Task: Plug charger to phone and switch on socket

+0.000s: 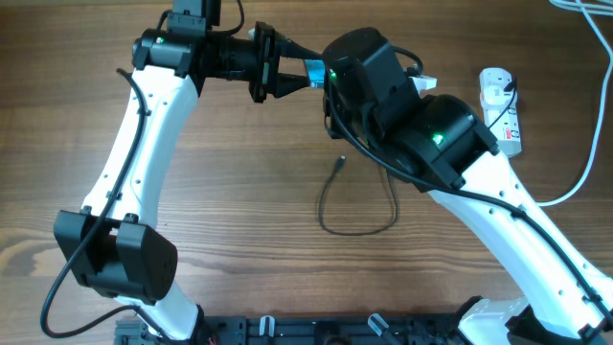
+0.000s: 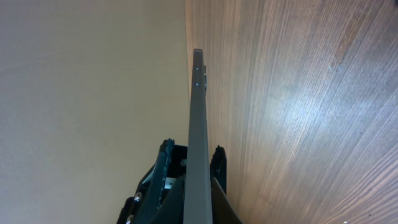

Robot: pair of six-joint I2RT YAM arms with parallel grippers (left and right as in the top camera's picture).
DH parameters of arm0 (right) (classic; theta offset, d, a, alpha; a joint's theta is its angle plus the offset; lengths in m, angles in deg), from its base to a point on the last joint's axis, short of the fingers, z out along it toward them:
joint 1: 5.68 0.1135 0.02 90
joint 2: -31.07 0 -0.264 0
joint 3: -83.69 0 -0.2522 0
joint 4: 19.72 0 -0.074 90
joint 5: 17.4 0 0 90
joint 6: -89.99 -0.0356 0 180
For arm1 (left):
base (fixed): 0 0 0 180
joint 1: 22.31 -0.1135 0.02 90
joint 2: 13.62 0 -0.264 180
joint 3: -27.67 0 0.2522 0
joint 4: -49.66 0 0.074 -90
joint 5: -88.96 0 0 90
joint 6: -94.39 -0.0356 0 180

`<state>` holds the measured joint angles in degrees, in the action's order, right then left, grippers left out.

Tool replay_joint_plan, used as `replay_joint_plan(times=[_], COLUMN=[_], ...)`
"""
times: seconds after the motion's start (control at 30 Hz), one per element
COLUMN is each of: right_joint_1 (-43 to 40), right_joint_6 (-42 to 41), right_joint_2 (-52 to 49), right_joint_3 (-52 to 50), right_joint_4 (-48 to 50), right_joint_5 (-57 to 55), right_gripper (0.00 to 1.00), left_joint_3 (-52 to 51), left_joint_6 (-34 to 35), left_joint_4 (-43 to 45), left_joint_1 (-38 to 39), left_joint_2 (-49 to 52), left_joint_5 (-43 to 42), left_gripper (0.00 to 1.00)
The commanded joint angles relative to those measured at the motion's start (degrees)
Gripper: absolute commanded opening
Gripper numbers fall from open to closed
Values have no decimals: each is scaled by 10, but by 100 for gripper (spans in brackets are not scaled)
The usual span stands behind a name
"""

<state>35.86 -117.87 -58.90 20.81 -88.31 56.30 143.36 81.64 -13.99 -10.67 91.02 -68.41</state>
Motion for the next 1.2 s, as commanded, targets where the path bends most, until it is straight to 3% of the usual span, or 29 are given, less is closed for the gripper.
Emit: replay_joint_plan(times=[0.0, 0.1, 0.27, 0.4, 0.47, 0.5, 0.53, 0.57, 0.67, 0.7, 0.77, 0.83, 0.9, 1.03, 1.13, 1.17], right_joint_1=[2, 2, 2, 2, 2, 2, 2, 2, -23, -46, -107, -162, -207, -207, -188, -182], right_joint_6=[-8, -7, -7, -2, 21, 44, 102, 144, 334, 414, 549, 638, 728, 744, 770, 770], right_joint_2=[18, 18, 18, 18, 18, 18, 18, 18, 30, 40, 53, 53, 44, 30, -3, -21], right_joint_3=[13, 13, 13, 13, 13, 13, 13, 13, 13, 13, 13, 13, 9, -66, -181, -212], right_joint_4=[3, 3, 2, 2, 4, 5, 9, 10, 12, 12, -7, -60, -141, -180, -122, -96], right_joint_5=[16, 19, 26, 33, 33, 32, 15, 3, 12, 56, 162, 205, 204, 189, 213, 232], right_gripper=[4, 4, 4, 8, 34, 73, 90, 98, 100, 100, 100, 100, 100, 100, 99, 87], left_joint_3=[3, 3, 3, 3, 3, 3, 3, 3, 3, 3, 3, 3, 3, 3, 3, 3], left_joint_6=[0, 0, 0, 0, 0, 0, -1, -1, -16, -58, -205, -280, -348, -381, -381, -385], left_joint_4=[5, 5, 5, 5, 5, 5, 8, 15, 17, 17, 3, -45, -110, -181, -212, -212], left_joint_1=[1, 1, 1, 1, 1, 1, 1, 1, -1, -5, -18, -33, -54, -80, -89, -89], left_joint_2=[2, 2, 2, 2, 2, 2, 2, 2, 2, 2, 2, 2, 2, 2, 2, 2], left_joint_5=[-16, -16, -16, -16, -16, -16, -15, -8, 66, 111, 195, 258, 373, 494, 562, 564], left_gripper=[38, 33, 5, 4, 4, 4, 4, 4, 4, 4, 4, 4, 4, 4, 4, 4])
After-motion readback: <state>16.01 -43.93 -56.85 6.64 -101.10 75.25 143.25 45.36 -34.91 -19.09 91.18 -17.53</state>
